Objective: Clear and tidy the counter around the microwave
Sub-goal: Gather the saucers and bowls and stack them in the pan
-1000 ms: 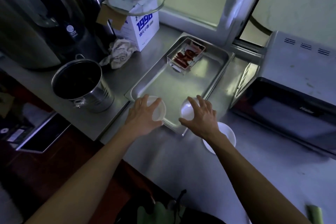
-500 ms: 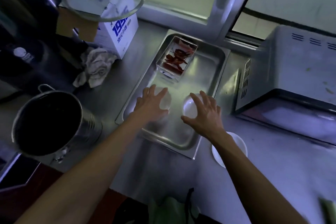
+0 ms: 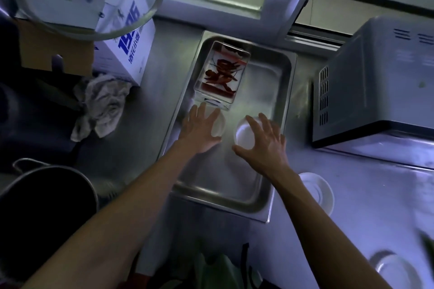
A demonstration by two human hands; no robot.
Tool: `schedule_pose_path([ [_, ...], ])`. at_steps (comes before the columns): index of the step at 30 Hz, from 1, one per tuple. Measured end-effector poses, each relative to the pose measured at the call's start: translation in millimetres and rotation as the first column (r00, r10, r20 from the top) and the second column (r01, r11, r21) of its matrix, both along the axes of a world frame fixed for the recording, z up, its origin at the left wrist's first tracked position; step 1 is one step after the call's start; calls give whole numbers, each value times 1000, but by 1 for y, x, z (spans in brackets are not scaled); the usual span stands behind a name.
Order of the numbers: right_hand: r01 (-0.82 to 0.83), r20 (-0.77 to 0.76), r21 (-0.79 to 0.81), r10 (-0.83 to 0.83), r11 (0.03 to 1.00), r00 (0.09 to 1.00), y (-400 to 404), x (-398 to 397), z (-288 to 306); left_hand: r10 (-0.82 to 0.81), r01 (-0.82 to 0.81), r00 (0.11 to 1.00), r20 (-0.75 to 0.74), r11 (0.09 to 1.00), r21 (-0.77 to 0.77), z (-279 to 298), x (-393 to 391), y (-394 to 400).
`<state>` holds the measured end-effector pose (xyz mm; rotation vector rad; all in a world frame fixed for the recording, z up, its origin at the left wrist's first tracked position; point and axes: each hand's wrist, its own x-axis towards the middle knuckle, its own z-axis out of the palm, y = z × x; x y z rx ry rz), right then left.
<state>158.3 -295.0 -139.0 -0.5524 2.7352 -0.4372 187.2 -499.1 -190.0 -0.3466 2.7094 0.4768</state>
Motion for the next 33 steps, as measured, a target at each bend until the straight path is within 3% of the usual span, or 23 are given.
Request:
schedule_pose_path([
  [10, 8, 22, -4, -8, 1000, 1000, 0, -11, -14, -80, 74, 995, -66, 994, -84, -15, -11, -3],
  [16, -43, 15, -38, 43, 998, 999, -12, -19, -13, 36, -37, 996, -84, 999, -17, 2, 10, -14],
  [21, -126, -35, -44, 124, 991, 992, -43, -24, -7, 207, -193, 960, -187, 977, 93, 23, 31, -24],
  [28, -258, -46, -9, 257, 966, 965, -89, -20, -14, 289, -245, 890, -352, 955, 164, 45, 57, -41],
  [33, -335, -54, 10, 335, 942, 941, -110, -16, -28, 287, -254, 908, -304, 956, 144, 36, 61, -60],
])
